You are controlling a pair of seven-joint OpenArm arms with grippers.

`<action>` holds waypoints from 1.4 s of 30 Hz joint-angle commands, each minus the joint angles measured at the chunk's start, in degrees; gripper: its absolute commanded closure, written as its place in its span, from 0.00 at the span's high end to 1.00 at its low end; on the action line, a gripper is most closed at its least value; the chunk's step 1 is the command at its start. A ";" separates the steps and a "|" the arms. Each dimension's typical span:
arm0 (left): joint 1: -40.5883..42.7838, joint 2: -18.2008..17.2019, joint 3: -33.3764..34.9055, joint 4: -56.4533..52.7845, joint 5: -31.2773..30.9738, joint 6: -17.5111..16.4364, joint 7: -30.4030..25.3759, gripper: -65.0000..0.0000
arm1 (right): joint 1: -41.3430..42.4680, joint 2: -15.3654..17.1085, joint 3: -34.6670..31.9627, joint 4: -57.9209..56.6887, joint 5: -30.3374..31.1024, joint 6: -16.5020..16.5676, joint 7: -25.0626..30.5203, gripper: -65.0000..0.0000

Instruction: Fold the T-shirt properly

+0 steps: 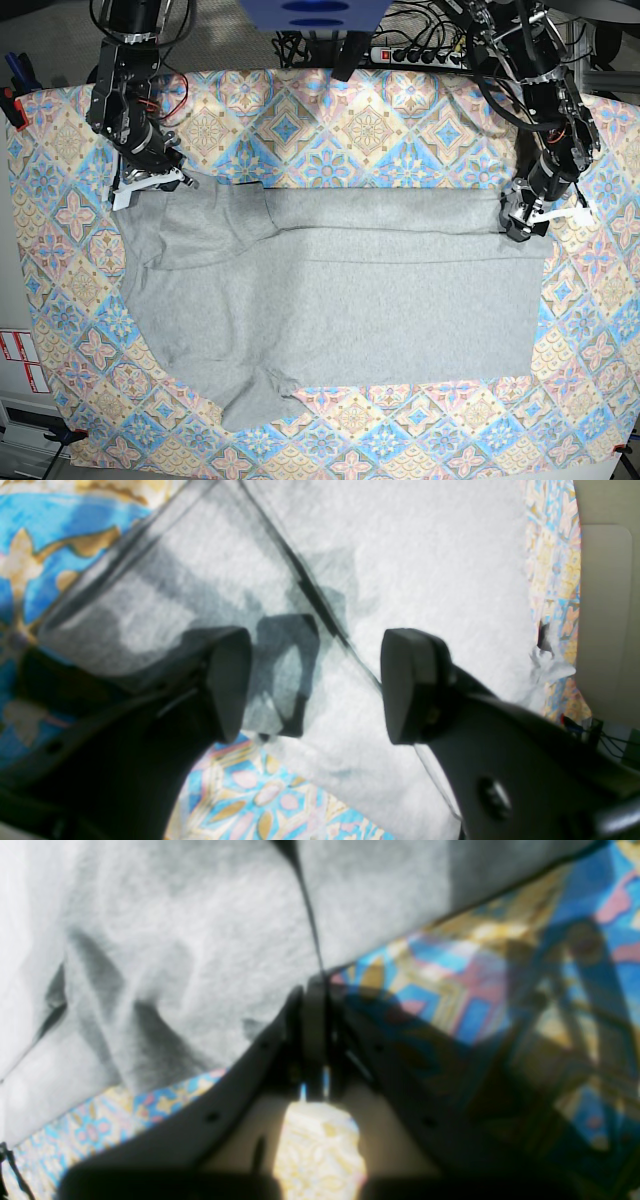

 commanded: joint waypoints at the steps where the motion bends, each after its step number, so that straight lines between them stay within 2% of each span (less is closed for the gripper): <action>1: -0.59 -0.73 0.04 0.98 -0.81 -0.58 -0.46 0.61 | -0.20 0.09 -0.24 0.90 0.14 0.32 -1.70 0.00; 9: -0.59 -0.73 0.04 0.98 -0.63 -0.58 -0.46 0.61 | -0.81 0.09 -0.24 6.26 6.65 0.32 -1.61 0.00; 14: -0.59 -0.73 0.04 0.89 -0.63 -0.58 -0.46 0.61 | -0.37 0.09 -0.41 6.88 7.26 0.32 -1.61 0.00; 33: 0.81 -0.64 0.04 0.89 -0.90 -0.58 -0.54 0.61 | 18.35 0.00 -0.68 -3.67 7.35 0.32 -1.87 0.00; 42: 0.81 -0.55 0.04 0.89 -0.90 -0.58 -0.54 0.61 | 24.68 0.00 -10.96 -7.63 7.35 0.32 -0.90 0.03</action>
